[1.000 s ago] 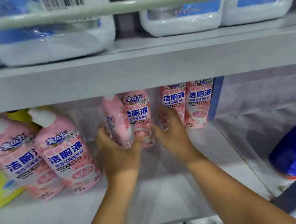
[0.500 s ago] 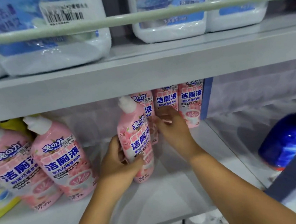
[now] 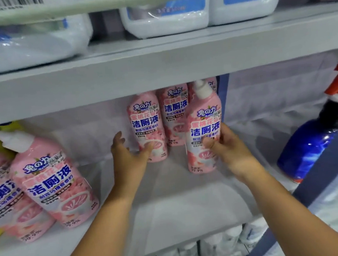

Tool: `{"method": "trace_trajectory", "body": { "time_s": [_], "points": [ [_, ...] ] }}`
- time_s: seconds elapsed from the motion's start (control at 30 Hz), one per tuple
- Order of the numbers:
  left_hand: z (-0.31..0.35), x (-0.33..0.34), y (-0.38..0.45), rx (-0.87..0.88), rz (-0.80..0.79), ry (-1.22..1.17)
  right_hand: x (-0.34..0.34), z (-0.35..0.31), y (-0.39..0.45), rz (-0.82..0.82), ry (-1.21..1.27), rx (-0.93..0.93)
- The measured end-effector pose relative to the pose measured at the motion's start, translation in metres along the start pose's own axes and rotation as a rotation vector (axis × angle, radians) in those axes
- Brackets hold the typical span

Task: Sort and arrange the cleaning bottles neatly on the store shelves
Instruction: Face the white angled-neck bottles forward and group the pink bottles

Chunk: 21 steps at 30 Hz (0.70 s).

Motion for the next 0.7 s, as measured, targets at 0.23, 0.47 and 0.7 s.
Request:
{"method": "trace_trajectory", "body": {
  "time_s": [0.23,0.47,0.7],
  "points": [
    [0.001,0.031,0.015,0.074,-0.042,0.026,-0.015,0.003,0.013,0.241,0.01,-0.088],
    [-0.005,0.037,0.042,0.076,-0.032,0.106,-0.021,0.011,0.031,0.281,0.015,-0.125],
    [-0.003,0.043,0.048,0.069,-0.055,0.018,-0.023,0.015,0.045,0.32,-0.023,-0.137]
  ]
}}
Point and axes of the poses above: each hand's wrist, its own y-axis towards the middle knuckle, its own x-axis out of the palm, z = x × y, the point moved 5 cm from there along y, towards the middle knuckle, and after that the axes turned 4 degrees about -x, right-handed, at the moved point
